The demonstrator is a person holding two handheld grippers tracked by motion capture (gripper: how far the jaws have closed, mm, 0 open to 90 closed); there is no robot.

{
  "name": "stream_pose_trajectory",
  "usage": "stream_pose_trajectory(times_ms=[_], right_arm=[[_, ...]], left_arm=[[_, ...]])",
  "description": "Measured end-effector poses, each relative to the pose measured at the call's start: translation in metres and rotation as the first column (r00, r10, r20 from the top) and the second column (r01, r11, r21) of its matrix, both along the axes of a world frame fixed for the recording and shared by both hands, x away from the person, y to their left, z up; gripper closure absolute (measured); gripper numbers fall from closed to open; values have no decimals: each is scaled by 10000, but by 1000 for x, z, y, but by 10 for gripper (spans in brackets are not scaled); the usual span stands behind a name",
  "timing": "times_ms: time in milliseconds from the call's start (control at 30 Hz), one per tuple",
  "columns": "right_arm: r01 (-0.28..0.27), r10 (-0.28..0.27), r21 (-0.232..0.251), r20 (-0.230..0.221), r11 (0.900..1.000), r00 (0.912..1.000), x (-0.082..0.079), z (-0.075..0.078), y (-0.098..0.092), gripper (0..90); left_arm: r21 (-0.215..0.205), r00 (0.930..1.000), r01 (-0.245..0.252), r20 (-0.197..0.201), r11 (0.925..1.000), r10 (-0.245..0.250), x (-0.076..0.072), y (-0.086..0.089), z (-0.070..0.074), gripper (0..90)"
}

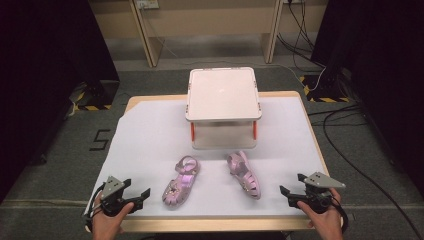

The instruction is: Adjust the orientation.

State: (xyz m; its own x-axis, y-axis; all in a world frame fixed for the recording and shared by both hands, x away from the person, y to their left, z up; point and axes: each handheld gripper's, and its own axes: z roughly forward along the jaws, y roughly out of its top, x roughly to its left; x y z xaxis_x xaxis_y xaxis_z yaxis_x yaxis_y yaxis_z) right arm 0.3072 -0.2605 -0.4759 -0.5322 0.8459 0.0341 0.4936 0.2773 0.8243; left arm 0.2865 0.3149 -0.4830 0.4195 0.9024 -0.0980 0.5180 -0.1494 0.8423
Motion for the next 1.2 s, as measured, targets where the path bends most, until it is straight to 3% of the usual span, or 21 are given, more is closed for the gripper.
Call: stream_pose_trajectory(times_ms=[67,133,200,300,367,500,567,633,667,700,733,833,933,1000,1200], right_arm=[[18,-18,-4,-44,10000,10000,0,0,0,200],[23,-23,-37,-82,10000,10000,0,-1,0,201],[8,-8,-67,-93,10000,10000,1,-1,0,203],[35,-35,-48,-94,10000,9999,2,-1,-1,206],[47,-47,-11,-115,10000,9999,2,-1,-1,209],[-43,43,2,-142,10000,9999,2,-1,0,214],[-57,57,-2,-144,10000,9999,2,-1,0,215],[-96,96,-4,-142,10000,9999,2,-1,0,216],[-96,96,-4,-142,10000,9999,2,-1,0,216],[-102,101,-51,-220,9999,9997,2,-2,0,216],[-102,101,-51,-220,9999,9997,2,-2,0,216],[-168,166,-117,-232,9998,9996,3,-2,0,216],[-176,174,-100,-250,9998,9995,2,-2,0,216],[-204,201,-104,-254,9997,9995,2,-2,1,218],[-200,197,-91,-259,9998,9995,2,-2,1,218]], left_arm=[[-172,10000,19,34,9998,-18,0,-1,1,154],[-870,9999,113,92,9961,-106,-1,-4,4,154],[-1109,9997,254,66,9935,-248,-2,-10,7,150],[-1089,9990,426,199,9931,-407,-3,-19,10,150],[-1004,9967,795,213,9918,-778,-3,-37,15,150],[-531,9906,1364,28,9892,-1365,-2,-64,18,150],[-362,9895,1446,10,9888,-1446,-2,-70,18,150],[178,9855,1699,-28,9853,-1699,-2,-87,19,150],[178,9855,1699,-28,9853,-1699,-2,-87,19,150],[783,9824,1863,-48,9794,-1865,-3,-96,19,150],[783,9824,1863,-48,9794,-1865,-3,-96,19,150],[1328,9784,2067,-193,9693,-2060,-5,-106,17,156],[2273,9786,2050,-285,9520,-2039,-5,-108,13,161],[2515,9796,2009,-517,9468,-1941,-4,-103,8,186],[2484,9757,2127,-1056,9450,-1918,-3,-91,4,158]])
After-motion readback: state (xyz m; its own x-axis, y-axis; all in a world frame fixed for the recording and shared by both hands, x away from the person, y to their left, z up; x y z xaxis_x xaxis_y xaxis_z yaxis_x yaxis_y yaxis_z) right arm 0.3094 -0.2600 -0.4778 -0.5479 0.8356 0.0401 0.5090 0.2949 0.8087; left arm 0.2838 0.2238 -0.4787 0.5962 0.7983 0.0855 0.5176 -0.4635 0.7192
